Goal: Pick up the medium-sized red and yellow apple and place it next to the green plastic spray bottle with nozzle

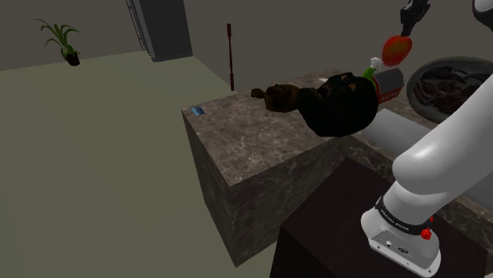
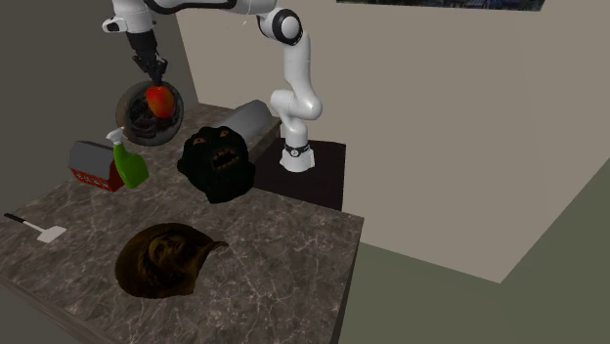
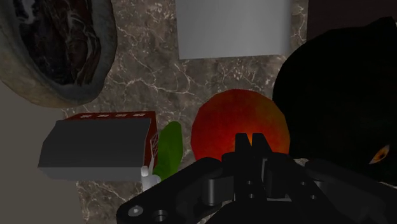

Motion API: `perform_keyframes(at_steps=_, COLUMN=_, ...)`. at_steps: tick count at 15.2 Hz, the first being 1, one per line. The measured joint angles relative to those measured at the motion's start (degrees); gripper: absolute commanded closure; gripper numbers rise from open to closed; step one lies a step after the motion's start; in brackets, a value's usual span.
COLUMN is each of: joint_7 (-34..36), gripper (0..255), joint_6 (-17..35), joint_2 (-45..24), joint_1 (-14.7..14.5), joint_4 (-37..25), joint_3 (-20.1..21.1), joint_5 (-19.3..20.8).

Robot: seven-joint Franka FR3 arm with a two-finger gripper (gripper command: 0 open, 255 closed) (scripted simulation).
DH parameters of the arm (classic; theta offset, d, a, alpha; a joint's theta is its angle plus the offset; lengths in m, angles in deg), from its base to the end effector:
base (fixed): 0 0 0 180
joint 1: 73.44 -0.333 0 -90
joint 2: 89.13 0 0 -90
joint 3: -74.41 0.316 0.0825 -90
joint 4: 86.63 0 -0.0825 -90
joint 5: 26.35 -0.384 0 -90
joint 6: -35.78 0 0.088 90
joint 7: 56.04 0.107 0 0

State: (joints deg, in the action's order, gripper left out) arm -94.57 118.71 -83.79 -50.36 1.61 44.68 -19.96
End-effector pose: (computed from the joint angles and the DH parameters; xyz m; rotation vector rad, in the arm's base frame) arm 0.2897 -0.4276 0.6712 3.0776 -0.4026 -0.0847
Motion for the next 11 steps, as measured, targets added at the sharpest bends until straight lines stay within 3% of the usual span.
perform_keyframes(at_steps=11, joint_7=1.7, gripper=255, joint_6=8.9, joint_2=3.2, joint_1=-0.1, joint_4=11.8, joint_3=0.5, joint_5=1.4)
